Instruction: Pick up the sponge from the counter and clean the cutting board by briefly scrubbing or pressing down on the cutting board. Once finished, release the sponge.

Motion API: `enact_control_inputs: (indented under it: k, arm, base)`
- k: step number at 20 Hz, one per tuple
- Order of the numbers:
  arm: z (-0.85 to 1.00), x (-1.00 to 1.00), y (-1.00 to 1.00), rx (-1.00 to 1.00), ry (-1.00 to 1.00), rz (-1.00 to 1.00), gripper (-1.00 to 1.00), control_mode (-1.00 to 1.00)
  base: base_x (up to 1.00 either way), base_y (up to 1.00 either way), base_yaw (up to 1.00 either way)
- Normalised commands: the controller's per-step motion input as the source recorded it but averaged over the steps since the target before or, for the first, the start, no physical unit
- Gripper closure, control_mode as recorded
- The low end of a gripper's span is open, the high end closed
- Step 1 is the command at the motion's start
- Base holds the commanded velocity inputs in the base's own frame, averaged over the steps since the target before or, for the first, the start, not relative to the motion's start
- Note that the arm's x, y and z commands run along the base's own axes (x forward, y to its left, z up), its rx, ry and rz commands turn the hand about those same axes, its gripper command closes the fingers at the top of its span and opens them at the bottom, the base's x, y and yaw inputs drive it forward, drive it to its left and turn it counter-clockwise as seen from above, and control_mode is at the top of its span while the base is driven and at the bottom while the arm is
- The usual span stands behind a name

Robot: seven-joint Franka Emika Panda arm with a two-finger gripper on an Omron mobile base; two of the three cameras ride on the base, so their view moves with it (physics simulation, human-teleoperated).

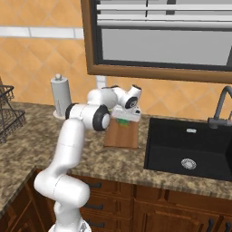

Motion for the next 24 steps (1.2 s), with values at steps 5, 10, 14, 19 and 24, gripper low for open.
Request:
enact_control_inputs:
  k: [5,10,14,19,24]
  arm:
    - [-0.3,-0.9,-0.04,-0.06,-0.19,-0.01,1.0,-1.0]
    - [-0.3,-0.98,0.0,-0.04,-0.33,-0.03,1.0,-1.0]
    - [-0.19,-1.0,0.0,-0.13,-0.33,-0.03,1.0,-1.0]
    - [-0.14,-0.85,-0.11,-0.03,-0.22,-0.01,1.0,-1.0]
    - [0.0,-0.07,-0.56,0.01,-0.05,0.0,1.0,-1.0]
  base:
    - [0.0,0.0,0.0]
    - [0.0,0.0,0.0]
    - [0.0,0.0,0.0]
    - [0.0,0.0,0.0]
    - [0.0,0.0,0.0]
